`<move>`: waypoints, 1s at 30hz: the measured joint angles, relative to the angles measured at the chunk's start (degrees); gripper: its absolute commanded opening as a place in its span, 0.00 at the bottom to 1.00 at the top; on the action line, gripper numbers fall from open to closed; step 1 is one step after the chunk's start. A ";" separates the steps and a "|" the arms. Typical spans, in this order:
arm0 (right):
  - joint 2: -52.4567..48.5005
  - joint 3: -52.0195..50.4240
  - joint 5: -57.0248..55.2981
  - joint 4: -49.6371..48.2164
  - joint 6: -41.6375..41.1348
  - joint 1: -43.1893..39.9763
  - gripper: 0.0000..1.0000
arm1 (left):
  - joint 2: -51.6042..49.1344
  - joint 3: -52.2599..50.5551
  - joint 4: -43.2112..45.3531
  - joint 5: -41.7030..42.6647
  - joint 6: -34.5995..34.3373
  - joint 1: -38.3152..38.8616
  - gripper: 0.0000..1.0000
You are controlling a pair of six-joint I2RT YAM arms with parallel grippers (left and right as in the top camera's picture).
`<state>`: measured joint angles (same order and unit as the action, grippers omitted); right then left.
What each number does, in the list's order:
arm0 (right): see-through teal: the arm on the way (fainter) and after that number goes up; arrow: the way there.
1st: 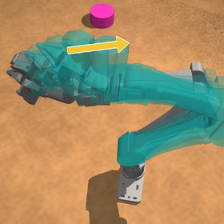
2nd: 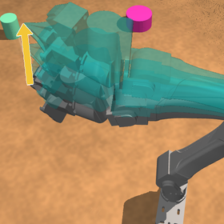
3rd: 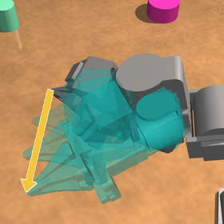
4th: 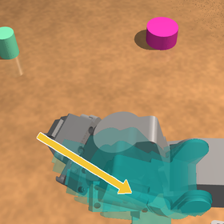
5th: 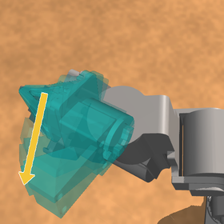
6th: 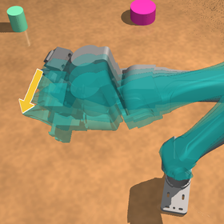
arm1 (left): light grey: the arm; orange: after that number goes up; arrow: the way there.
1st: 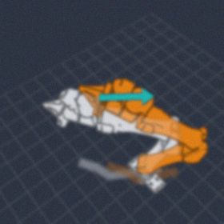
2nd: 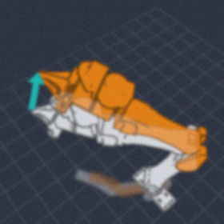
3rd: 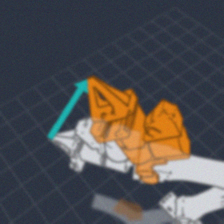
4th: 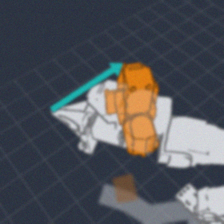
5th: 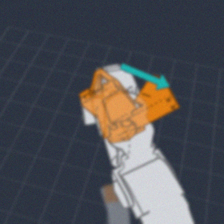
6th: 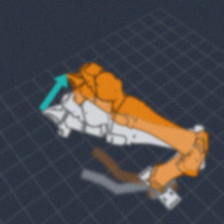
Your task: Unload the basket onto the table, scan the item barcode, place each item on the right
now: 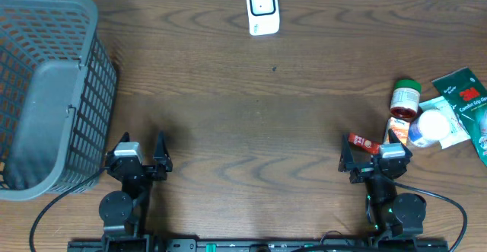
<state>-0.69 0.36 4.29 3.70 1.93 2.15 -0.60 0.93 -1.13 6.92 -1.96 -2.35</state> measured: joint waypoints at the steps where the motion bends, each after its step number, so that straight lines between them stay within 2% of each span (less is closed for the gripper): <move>1: 0.00 0.00 0.02 0.00 0.00 0.00 0.99 | 0.00 0.00 0.00 0.00 0.37 0.00 0.78; 13: 0.00 0.00 0.00 -0.02 0.00 0.00 0.99 | 0.00 -0.04 1.29 0.26 1.64 0.00 0.78; 21: 0.00 0.00 0.00 0.02 0.02 0.00 0.99 | 0.02 -0.44 12.33 0.50 1.84 0.22 0.78; 24: 0.00 0.00 0.00 0.00 0.00 0.00 0.99 | 0.02 -0.44 11.39 0.48 1.81 0.22 0.78; 30: 0.00 0.00 0.00 0.00 0.02 0.00 0.99 | 0.02 -0.48 3.91 0.52 1.84 0.22 0.78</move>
<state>-0.69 0.36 4.29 3.70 1.96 2.15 -0.58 0.45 2.79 7.44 -0.12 -2.13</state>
